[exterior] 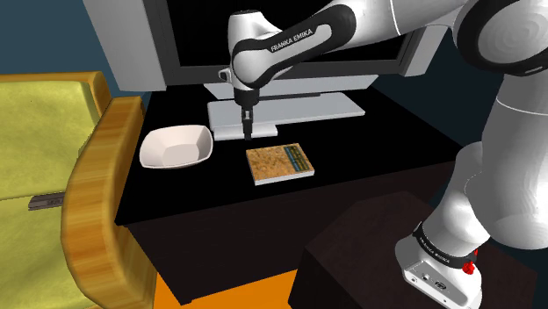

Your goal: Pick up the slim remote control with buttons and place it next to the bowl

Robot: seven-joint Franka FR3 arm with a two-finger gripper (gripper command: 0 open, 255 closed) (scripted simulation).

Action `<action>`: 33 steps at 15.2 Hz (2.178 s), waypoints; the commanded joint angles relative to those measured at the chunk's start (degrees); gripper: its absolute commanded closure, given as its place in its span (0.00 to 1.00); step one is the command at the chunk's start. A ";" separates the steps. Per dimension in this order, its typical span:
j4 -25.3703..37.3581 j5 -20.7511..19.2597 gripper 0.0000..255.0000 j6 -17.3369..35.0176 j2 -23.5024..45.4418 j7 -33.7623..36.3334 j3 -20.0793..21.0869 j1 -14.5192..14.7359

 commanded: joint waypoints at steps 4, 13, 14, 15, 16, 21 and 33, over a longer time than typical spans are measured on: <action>-1.77 0.39 1.00 3.52 1.71 -0.16 0.15 -0.07; -3.01 0.76 1.00 6.27 3.25 -0.37 0.25 -0.14; -3.01 0.77 1.00 6.27 3.25 -0.38 0.25 -0.13; -3.01 0.77 1.00 6.27 3.25 -0.38 0.24 -0.12; -3.01 0.77 1.00 6.27 3.25 -0.38 0.24 -0.12; -2.64 0.80 0.00 6.12 3.46 -0.52 0.20 -0.23; -0.06 0.00 0.00 0.04 -0.07 0.12 -0.03 0.15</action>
